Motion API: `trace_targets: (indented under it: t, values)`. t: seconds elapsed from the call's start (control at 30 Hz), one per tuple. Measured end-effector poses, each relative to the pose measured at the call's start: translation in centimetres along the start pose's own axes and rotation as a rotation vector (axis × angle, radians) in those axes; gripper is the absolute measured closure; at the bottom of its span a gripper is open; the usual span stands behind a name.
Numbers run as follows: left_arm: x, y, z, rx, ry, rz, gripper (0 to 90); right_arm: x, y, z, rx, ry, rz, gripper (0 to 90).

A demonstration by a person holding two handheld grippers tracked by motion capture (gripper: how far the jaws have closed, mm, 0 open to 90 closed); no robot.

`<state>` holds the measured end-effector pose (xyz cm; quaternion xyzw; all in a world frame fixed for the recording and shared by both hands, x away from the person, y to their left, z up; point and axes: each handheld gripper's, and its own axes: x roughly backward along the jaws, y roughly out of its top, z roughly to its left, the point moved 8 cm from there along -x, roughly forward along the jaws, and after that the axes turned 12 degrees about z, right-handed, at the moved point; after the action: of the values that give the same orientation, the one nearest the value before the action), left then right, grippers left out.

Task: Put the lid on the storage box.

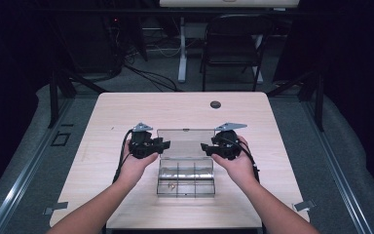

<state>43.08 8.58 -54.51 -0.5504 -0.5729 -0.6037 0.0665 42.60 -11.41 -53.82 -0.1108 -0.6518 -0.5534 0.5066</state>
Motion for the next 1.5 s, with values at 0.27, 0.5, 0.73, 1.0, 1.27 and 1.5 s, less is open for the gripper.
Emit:
trace_targets:
  t: [0.27,0.5,0.73,1.0,1.27,1.5]
  values:
    - [0.7,-0.3,-0.5,-0.01,-0.019,-0.014,57.5,0.9,-0.2,0.5,0.018,0.014,-0.012,50.0]
    - [1.7,-0.6,-0.9,-0.03,-0.032,-0.027,58.5,1.5,-0.5,0.7,0.031,0.014,-0.011,52.1]
    - [2.5,-1.2,-1.3,-0.039,-0.047,-0.026,58.7,2.0,-1.1,1.1,0.029,0.022,-0.015,53.6]
    - [3.3,-1.8,-1.5,-0.043,-0.06,-0.041,59.2,2.7,-2.0,1.3,0.022,0.037,-0.015,53.3]
    - [4.0,-2.8,-1.8,-0.055,-0.069,-0.034,62.4,3.4,-2.8,1.6,0.011,0.06,-0.033,54.0]
    - [4.6,-3.3,-2.1,-0.07,-0.074,-0.035,67.0,3.8,-3.5,2.0,0.036,0.054,-0.029,57.0]
